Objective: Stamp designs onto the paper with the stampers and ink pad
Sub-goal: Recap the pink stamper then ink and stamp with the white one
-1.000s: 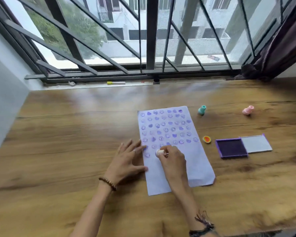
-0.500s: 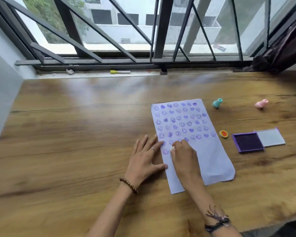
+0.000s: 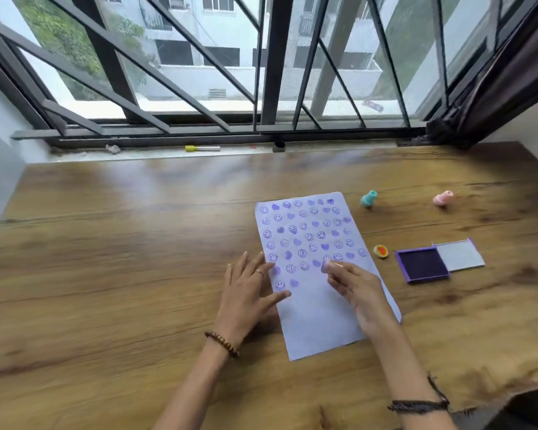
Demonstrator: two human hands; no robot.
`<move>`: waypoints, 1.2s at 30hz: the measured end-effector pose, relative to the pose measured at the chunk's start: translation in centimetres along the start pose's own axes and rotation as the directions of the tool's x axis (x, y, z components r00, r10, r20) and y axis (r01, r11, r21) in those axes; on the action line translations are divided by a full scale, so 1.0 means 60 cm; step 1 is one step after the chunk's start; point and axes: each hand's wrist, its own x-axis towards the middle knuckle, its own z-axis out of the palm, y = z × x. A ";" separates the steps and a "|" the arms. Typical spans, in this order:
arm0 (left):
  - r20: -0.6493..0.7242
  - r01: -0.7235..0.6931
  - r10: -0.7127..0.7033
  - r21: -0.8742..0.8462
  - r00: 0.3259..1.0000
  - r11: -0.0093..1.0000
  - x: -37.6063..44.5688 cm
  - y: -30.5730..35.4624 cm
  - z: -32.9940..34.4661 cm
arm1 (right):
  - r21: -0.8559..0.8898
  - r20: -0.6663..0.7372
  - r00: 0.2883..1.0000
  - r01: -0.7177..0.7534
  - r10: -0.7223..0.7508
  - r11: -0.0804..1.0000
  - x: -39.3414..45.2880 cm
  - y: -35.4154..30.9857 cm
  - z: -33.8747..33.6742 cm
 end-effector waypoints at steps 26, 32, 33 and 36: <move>0.095 0.165 -0.142 -0.748 0.985 0.643 0.175 0.314 0.163 | -0.111 0.053 0.952 0.304 -0.300 0.946 0.103 -0.081 -0.278; 0.333 0.354 -0.141 -0.919 0.932 0.172 0.164 0.327 0.157 | -0.371 0.202 0.831 0.555 -0.518 0.745 0.098 -0.107 -0.260; 0.328 0.350 -0.151 -0.924 0.933 0.155 0.163 0.327 0.155 | -0.392 0.221 0.808 0.587 -0.546 0.709 0.095 -0.111 -0.258; 0.329 0.351 -0.156 -0.925 0.932 0.148 0.166 0.330 0.154 | -0.434 0.276 0.755 0.651 -0.595 0.624 0.090 -0.123 -0.258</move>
